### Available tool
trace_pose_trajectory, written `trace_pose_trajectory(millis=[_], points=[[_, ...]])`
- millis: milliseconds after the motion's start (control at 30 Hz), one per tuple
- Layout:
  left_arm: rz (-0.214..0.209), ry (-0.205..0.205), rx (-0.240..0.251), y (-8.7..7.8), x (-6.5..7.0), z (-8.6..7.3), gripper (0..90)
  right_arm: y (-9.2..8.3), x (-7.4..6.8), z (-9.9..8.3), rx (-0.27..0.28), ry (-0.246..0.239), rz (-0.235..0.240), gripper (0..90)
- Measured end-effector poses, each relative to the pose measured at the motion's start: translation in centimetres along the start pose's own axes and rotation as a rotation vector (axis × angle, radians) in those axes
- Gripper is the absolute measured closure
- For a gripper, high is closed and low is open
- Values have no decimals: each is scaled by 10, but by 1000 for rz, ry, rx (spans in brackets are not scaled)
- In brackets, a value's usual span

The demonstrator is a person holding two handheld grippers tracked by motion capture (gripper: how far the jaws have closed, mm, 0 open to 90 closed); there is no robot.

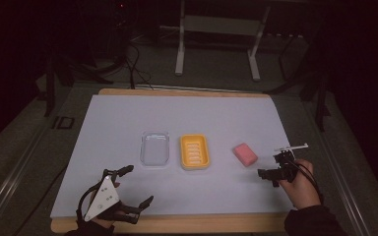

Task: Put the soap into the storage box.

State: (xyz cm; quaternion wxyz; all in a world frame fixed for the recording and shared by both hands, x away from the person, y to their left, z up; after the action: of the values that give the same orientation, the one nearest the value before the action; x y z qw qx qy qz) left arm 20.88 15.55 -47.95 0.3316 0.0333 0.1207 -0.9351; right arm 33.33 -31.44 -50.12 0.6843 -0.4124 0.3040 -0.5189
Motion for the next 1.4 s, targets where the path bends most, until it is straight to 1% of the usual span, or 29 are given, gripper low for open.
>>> trace_pose_trajectory(millis=[233, 367, 467, 500, 567, 667, 733, 767, 800, 933, 1000, 1100, 1133, 1167, 1233, 1300, 1367, 1400], points=[[-2, 5, -4, 1, 1, 0, 6, 2, 5, -8, -170, -44, 76, 118], [-1, 6, -5, 0, 1, 0, 6, 3, 7, -11, -242, -81, 120, 119], [-2, 8, -8, 1, 1, 0, 6, 4, 7, -12, -271, -134, 140, 119], [-2, 9, -9, 1, 1, 0, 7, 5, 7, -11, -284, -144, 148, 119], [-2, 8, -8, 1, 1, 0, 7, 6, 7, -10, -300, -194, 165, 119], [-2, 8, -10, 1, 1, -1, 6, 7, 9, -9, -331, -244, 191, 123], [-1, 9, -9, 1, 1, 0, 6, 7, 11, -7, -355, -268, 202, 132], [-1, 9, -9, 1, 1, 0, 6, 7, 11, -7, -355, -268, 202, 132], [-2, 9, -9, 1, 1, 0, 6, 7, 13, -4, -383, -284, 208, 133], [-2, 8, -10, 1, 1, -1, 6, 7, 17, 4, -429, -299, 192, 135], [-2, 9, -11, 1, 1, -1, 6, 7, 19, 8, -449, -300, 196, 135], [-2, 7, -10, 1, 1, -1, 7, 7, 21, 13, -452, -305, 188, 135], [-2, 7, -10, 1, 1, -1, 6, 7, 24, 18, -463, -307, 180, 135], [-2, 7, -10, 1, 1, -1, 7, 7, 24, 18, -463, -307, 180, 135], [-2, 6, -11, 1, 1, -1, 6, 8, 27, 25, -467, -314, 159, 134], [-2, 7, -10, 1, 0, -1, 6, 10, 28, 29, -468, -324, 153, 134], [-3, 6, -10, 1, 0, -1, 6, 11, 28, 31, -472, -322, 148, 135], [-3, 7, -11, 2, 1, -1, 6, 13, 28, 33, -478, -336, 143, 138]])
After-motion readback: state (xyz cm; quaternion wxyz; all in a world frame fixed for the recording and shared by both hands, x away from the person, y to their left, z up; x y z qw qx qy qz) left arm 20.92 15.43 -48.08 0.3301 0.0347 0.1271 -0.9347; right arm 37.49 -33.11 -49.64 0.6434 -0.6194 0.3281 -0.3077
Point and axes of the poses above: each handheld gripper's, and its own axes: y roughly forward along the jaws, z roughly out of its top, x roughly to its right, the point moved 3 cm from there along y, roughly forward along the jaws, and after that the axes turned 3 degrees about -z, right-handed, at the moved point
